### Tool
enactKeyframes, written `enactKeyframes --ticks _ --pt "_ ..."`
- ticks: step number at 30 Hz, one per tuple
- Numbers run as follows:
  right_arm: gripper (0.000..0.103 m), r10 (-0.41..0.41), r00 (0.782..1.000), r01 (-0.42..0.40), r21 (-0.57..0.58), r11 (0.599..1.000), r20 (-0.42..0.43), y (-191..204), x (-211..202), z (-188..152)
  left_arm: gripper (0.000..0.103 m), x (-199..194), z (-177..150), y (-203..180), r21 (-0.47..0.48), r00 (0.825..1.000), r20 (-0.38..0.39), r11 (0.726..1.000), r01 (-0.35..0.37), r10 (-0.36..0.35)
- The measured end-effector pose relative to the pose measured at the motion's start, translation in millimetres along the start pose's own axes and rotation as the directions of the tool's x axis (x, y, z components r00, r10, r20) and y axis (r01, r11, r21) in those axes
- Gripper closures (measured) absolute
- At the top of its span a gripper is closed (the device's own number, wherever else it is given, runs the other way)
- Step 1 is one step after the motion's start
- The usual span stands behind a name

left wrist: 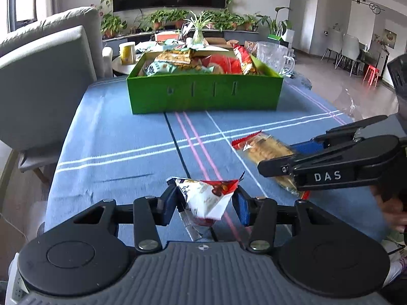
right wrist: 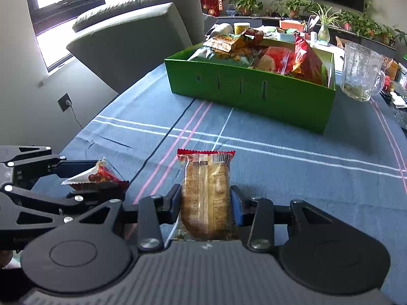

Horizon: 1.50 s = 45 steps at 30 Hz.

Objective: Organize snacks
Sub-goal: 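Carry the chip bag and biscuit pack over the green box with both grippers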

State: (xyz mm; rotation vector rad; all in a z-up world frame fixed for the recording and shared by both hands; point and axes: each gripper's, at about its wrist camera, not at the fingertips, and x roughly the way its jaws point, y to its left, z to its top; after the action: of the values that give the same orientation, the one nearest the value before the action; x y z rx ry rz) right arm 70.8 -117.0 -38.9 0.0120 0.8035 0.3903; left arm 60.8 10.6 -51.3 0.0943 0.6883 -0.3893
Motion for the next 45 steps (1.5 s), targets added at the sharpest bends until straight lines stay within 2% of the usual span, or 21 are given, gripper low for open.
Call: enactKeyframes --ticks 14,26,35,38,45 --pt "0.017 -0.005 0.999 0.004 0.032 0.999 0.033 -6.6 -8.5 4.5 0.060 -8.4 17.0 -2.3 0.007 0.998 0.058 1.000 0.028 -0.029" --pt "0.017 0.002 0.996 -0.008 0.063 0.998 0.087 -10.0 -15.4 20.1 0.060 -4.2 31.3 -1.5 0.022 0.995 0.093 1.000 0.014 -0.016" --pt "0.017 -0.018 0.990 0.004 0.095 0.995 0.143 -23.6 -17.3 45.5 0.060 10.9 68.9 0.3 0.031 0.990 0.140 0.999 0.026 -0.030" --pt "0.017 -0.032 0.986 0.014 0.109 0.994 0.162 -31.9 -16.3 55.6 0.060 22.2 86.9 3.7 0.011 0.989 0.143 0.999 0.044 -0.045" --pt "0.017 -0.065 0.980 0.035 0.159 0.987 0.189 -55.6 -11.7 79.7 0.060 45.7 121.1 2.1 0.026 0.985 0.166 0.999 0.037 -0.041"
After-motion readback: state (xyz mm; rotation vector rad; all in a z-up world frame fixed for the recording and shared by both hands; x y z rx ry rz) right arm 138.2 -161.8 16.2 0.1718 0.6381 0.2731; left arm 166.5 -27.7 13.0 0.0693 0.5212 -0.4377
